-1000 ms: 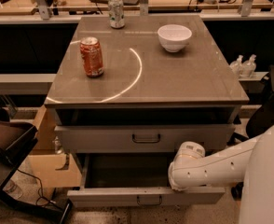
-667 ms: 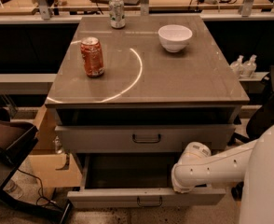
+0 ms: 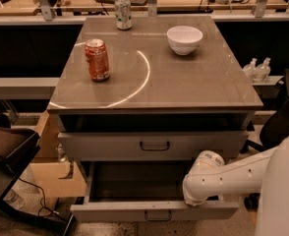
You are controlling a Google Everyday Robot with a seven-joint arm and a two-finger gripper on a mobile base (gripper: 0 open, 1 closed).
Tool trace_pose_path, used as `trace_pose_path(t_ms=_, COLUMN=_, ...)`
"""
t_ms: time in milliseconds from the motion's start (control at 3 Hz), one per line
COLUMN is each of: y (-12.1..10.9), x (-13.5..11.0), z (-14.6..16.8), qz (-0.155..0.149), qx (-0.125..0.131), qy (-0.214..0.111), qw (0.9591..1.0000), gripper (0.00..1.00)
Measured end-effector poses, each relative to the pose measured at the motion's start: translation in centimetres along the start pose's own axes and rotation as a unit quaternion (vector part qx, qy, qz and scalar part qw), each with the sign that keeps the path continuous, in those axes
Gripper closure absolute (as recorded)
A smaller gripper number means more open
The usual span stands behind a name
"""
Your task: Open middle drawer
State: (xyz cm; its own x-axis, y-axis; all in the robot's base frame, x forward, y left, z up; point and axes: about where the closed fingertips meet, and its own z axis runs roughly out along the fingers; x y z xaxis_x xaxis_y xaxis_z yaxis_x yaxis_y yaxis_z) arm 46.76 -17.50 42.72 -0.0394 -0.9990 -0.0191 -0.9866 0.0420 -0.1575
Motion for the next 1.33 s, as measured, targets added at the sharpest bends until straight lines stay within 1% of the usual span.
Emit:
trace_pose_path(t_ms=333, y=1.6, x=-0.6, z=0.1, qz=-0.002, qx=-0.026, qy=-0.001, qw=0.9997, gripper=1.0)
trace_pose_path(t_ms=667, y=3.9, x=-1.8, z=0.2, qz=-0.017, qx=-0.067, qy=-0.003, qw=0.9976, gripper=1.0)
trace_pose_path(t_ms=1000, y=3.9, x=-1.8, z=0.1, qz=-0.017, qx=-0.067, qy=-0.003, qw=0.9976, gripper=1.0)
trace_pose_path(t_ms=1333, y=6.4, x=-2.7, z=-0.1, qz=-0.035, qx=-0.117, qy=-0.002, qw=0.9925, gripper=1.0)
